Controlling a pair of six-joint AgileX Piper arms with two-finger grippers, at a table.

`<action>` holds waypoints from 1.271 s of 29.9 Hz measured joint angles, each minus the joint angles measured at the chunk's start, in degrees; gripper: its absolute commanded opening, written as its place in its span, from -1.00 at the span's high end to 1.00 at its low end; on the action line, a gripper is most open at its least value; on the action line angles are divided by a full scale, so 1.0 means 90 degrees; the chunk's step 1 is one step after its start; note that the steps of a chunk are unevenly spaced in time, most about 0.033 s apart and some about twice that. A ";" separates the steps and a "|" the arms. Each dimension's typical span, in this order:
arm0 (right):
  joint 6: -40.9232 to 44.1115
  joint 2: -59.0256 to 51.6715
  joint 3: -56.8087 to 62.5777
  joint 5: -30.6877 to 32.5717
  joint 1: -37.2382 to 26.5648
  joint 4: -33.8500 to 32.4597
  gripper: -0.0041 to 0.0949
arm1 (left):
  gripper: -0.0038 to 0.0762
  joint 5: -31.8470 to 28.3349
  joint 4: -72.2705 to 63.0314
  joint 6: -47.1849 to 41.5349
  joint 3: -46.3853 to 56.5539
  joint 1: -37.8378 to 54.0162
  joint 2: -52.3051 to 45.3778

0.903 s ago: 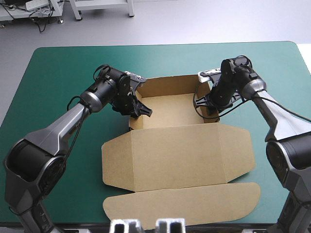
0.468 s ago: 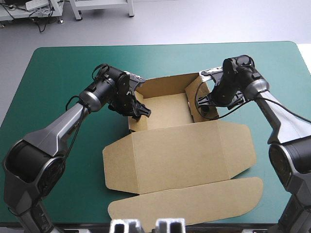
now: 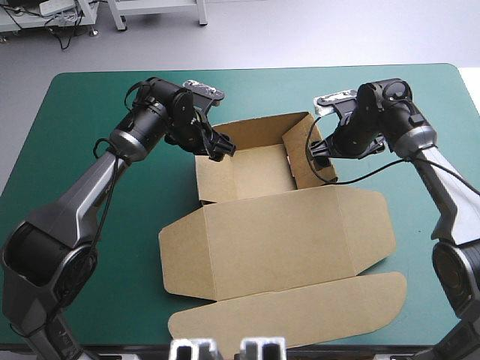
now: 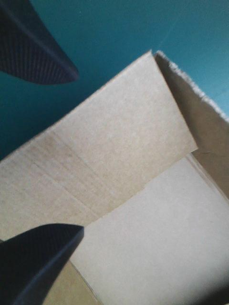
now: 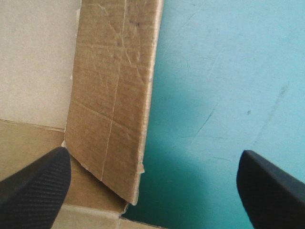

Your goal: Fold the box

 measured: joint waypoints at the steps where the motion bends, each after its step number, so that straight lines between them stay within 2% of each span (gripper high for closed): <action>1: 0.0000 -0.0049 0.0000 0.0000 0.0000 -0.0009 -0.85 | -0.51 0.0014 0.0026 0.0002 -0.0086 0.0000 -0.0039; 2: 0.0000 -0.0098 0.0000 0.0000 0.0000 -0.0014 -0.84 | -0.46 0.0014 0.0035 0.0023 -0.0163 0.0000 -0.0095; 5: -0.0012 -0.0262 0.0000 0.0011 0.0000 -0.0014 -0.85 | -0.02 0.0014 0.0049 0.0048 -0.0282 0.0000 -0.0367; 6: -0.0034 -0.0311 0.0000 0.0013 0.0000 -0.0014 -0.85 | 0.26 0.0029 0.0049 0.0056 -0.0282 0.0000 -0.0481; 9: -0.0172 -0.0439 -0.0018 0.0026 0.0000 -0.0014 -0.85 | 0.88 0.0064 0.0054 0.0189 -0.0282 0.0000 -0.1011; 17: -0.0336 -0.0104 -0.0017 -0.0136 0.0000 0.0078 -0.82 | 0.91 0.0077 0.0076 0.0587 0.0490 0.0000 -0.3175; 26: -0.0679 0.0925 -0.0017 -0.0395 0.0000 0.0127 -0.75 | 0.91 0.0083 0.0055 0.0088 0.3398 0.0000 -0.5105; 29: -0.0770 0.1299 -0.0017 -0.0530 0.0000 0.0127 -0.63 | 0.91 0.0083 0.0054 -0.0168 0.4385 0.0000 -0.5417; 31: -0.0782 0.1481 -0.0025 -0.0577 0.0000 0.0127 -0.44 | 0.91 0.0083 0.0054 -0.0318 0.4804 0.0000 -0.5508; 33: -0.0796 0.1523 -0.0061 -0.0562 -0.0007 0.0127 -0.16 | 0.91 0.0083 0.0054 -0.0410 0.5078 0.0000 -0.5551; 34: -0.0796 0.1529 -0.0076 -0.0541 -0.0007 0.0127 0.08 | 0.91 0.0083 0.0054 -0.0436 0.5163 0.0000 -0.5551; 38: -0.0801 0.1536 -0.0110 -0.0486 -0.0007 0.0185 0.82 | 0.91 0.0079 0.0049 -0.0482 0.5241 0.0000 -0.5563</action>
